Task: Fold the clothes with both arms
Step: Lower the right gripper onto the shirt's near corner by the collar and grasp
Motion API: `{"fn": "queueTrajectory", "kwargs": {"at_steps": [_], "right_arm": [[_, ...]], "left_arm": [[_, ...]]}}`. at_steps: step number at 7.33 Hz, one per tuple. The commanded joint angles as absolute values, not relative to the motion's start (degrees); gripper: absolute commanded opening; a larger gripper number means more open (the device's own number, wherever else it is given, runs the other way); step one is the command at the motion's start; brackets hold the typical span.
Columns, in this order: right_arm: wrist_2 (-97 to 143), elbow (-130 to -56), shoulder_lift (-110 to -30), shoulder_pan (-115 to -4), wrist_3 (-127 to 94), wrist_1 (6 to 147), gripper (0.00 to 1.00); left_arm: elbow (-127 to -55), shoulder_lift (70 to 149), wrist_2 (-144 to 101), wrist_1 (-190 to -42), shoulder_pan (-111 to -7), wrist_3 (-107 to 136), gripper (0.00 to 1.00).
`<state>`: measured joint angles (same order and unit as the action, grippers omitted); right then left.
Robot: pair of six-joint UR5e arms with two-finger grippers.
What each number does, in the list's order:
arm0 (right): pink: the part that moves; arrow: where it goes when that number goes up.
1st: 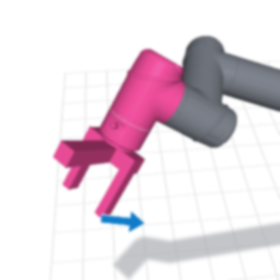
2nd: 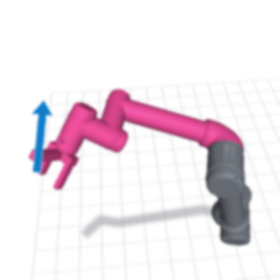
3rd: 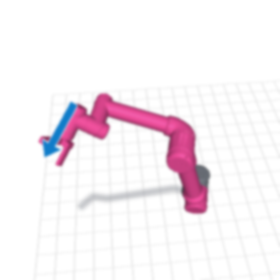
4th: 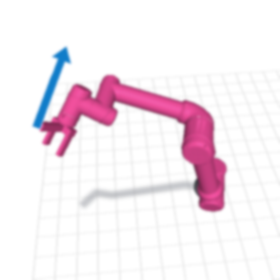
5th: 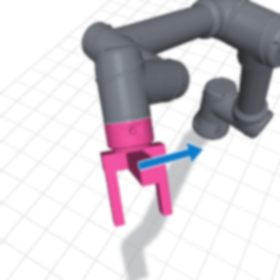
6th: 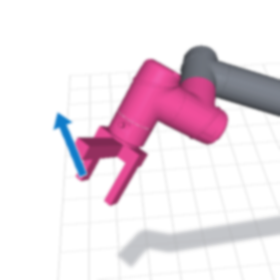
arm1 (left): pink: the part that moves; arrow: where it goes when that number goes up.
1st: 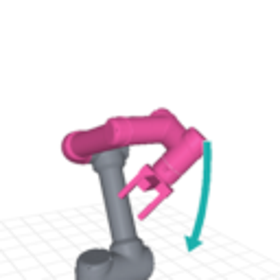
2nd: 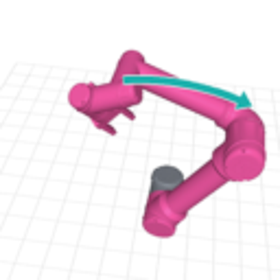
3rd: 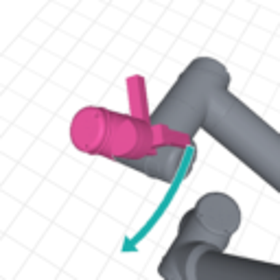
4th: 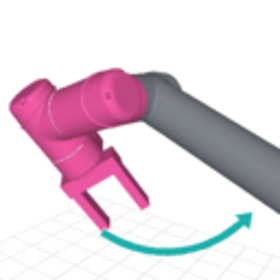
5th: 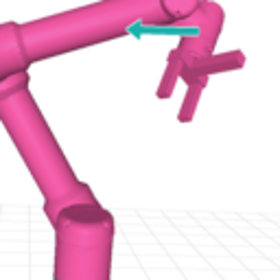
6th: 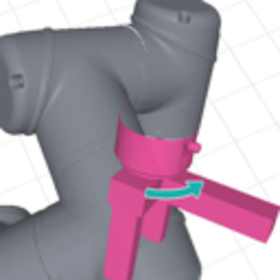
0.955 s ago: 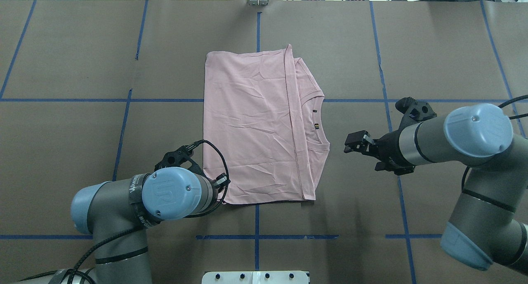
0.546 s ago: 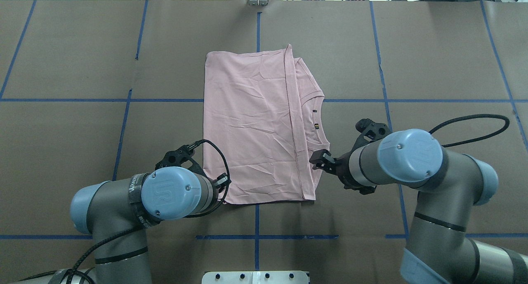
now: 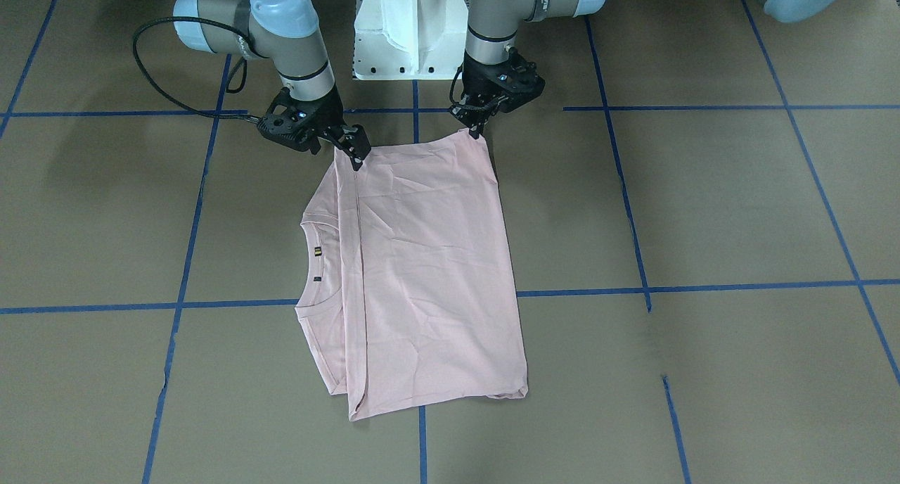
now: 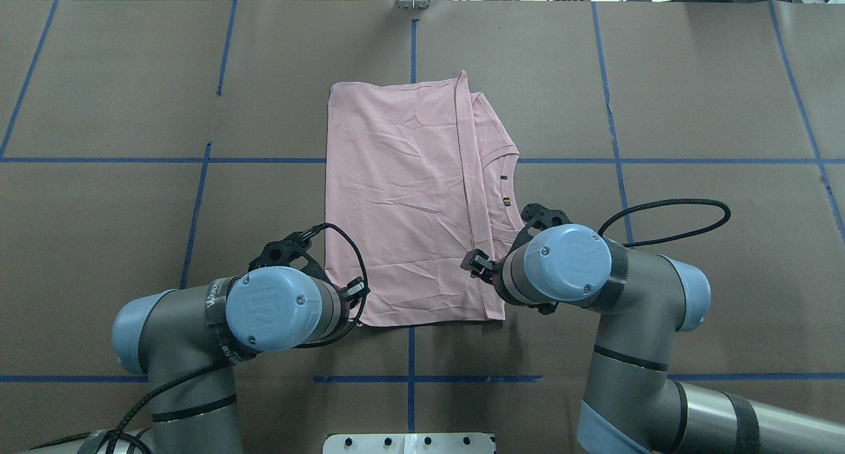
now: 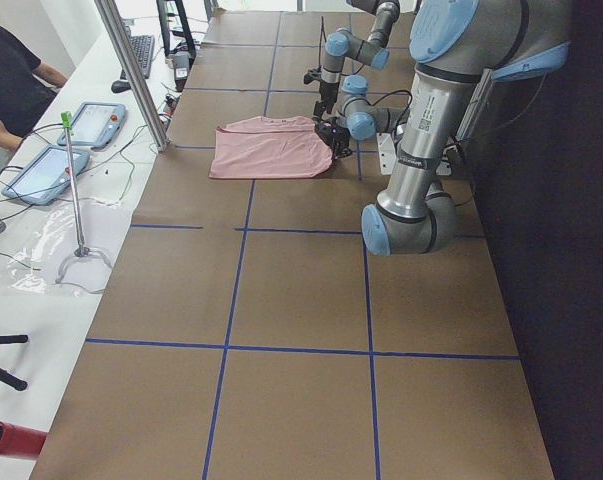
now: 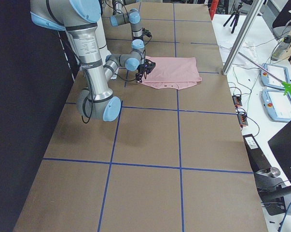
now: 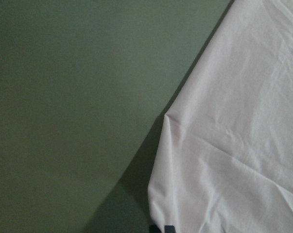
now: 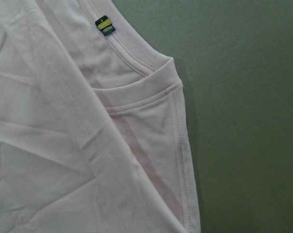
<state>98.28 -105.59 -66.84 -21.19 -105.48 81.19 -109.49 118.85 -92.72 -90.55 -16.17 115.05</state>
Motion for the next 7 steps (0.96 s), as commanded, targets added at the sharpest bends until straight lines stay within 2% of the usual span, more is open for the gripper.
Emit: {"fn": "queueTrajectory", "kwargs": {"at_steps": [1, 3, 5, 7], "right_arm": [[98.17, -103.8, -66.71, -21.01, -105.47, 81.12, 1.0], [98.17, -102.83, -66.62, -21.01, -105.47, 80.77, 1.0], [98.26, -102.83, -66.62, -20.74, -105.38, 80.95, 0.95], [98.35, -102.83, -66.45, -20.66, -105.29, 80.95, 0.55]], "left_arm": [[-109.16, 118.92, -92.72, -90.62, -16.08, 115.05, 0.0], [-109.07, 118.83, -92.72, -90.62, -16.08, 115.05, 0.0], [-108.98, 118.83, -92.55, -90.7, -16.17, 115.05, 0.0], [-108.98, 118.74, -92.46, -90.7, -16.17, 115.05, 0.0]]}}
